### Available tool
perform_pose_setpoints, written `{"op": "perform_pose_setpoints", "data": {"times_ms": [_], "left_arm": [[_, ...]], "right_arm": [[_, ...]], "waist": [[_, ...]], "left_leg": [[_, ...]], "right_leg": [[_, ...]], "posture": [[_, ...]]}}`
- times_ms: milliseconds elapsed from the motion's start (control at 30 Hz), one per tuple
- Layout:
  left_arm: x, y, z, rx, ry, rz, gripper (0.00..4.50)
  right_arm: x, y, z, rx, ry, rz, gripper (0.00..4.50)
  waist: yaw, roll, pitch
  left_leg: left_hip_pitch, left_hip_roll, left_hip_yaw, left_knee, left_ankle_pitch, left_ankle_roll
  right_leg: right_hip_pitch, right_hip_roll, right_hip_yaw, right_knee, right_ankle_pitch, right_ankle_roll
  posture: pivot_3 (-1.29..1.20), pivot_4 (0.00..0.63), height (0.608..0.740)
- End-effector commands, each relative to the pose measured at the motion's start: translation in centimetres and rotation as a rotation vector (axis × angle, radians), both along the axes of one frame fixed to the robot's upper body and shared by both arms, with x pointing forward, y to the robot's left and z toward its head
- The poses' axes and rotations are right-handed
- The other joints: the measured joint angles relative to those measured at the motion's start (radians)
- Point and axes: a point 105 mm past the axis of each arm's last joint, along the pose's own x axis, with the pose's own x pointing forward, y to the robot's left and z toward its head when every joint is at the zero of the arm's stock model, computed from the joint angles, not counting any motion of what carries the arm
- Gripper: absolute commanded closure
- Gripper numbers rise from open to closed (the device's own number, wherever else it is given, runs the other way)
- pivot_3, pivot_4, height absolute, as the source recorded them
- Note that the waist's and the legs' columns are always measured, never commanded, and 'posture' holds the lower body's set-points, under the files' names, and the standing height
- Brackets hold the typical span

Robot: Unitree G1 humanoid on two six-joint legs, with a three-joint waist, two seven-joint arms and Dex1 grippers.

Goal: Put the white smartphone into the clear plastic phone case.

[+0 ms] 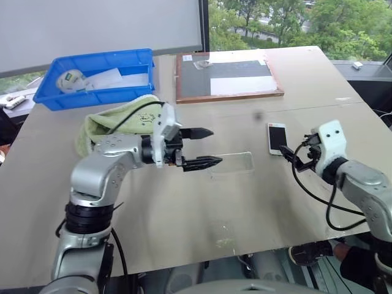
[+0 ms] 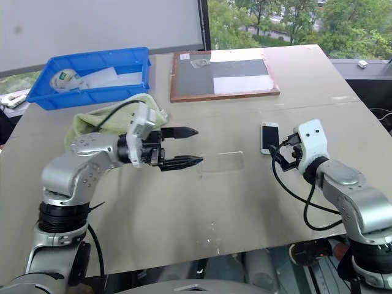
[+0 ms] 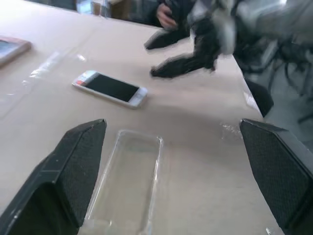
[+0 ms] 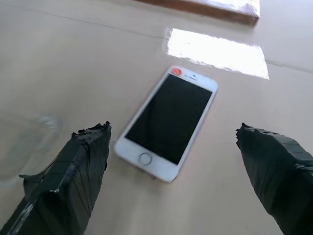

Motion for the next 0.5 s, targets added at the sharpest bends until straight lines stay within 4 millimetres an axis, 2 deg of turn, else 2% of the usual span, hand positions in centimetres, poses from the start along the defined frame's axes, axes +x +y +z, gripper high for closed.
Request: {"op": "perform_pose_setpoints", "data": {"times_ms": [33,233,400,500], "left_arm": [[-0.9,0.5,1.5,-0.025,-0.058,0.028,0.03],[-1.2,0.5,1.4,-0.026,-0.074,0.074,0.03],[-0.9,0.9,1.7,-0.041,-0.090,0.107,0.03],[-1.3,0.9,1.5,-0.031,-0.090,0.091,0.03]], "right_arm": [[2.1,0.3,0.4,0.053,-0.023,-0.067,0.00],[5.1,0.7,-2.4,0.071,0.092,-0.190,0.00],[5.2,0.1,-5.7,0.000,0.222,-0.250,0.00],[4.8,0.1,-6.8,-0.005,0.258,-0.260,0.00]], "waist": [[0.000,0.000,0.000],[0.003,0.000,0.000],[0.001,0.000,-0.001],[0.003,-0.001,-0.001]], "left_leg": [[0.000,0.000,0.000,0.000,0.000,0.000],[0.000,-0.001,0.001,-0.001,0.000,0.000],[0.001,-0.001,0.001,-0.001,0.000,0.000],[0.008,-0.001,0.002,-0.001,0.000,0.000]], "right_leg": [[0.000,0.000,0.000,0.000,0.000,0.000],[0.000,0.001,0.001,0.000,0.001,-0.002],[0.000,0.001,0.002,0.000,0.002,-0.003],[0.007,0.001,0.002,0.000,0.002,-0.003]], "posture": [[0.00,0.150,0.740],[0.00,0.150,0.740],[0.00,0.150,0.740],[0.00,0.150,0.740]]}}
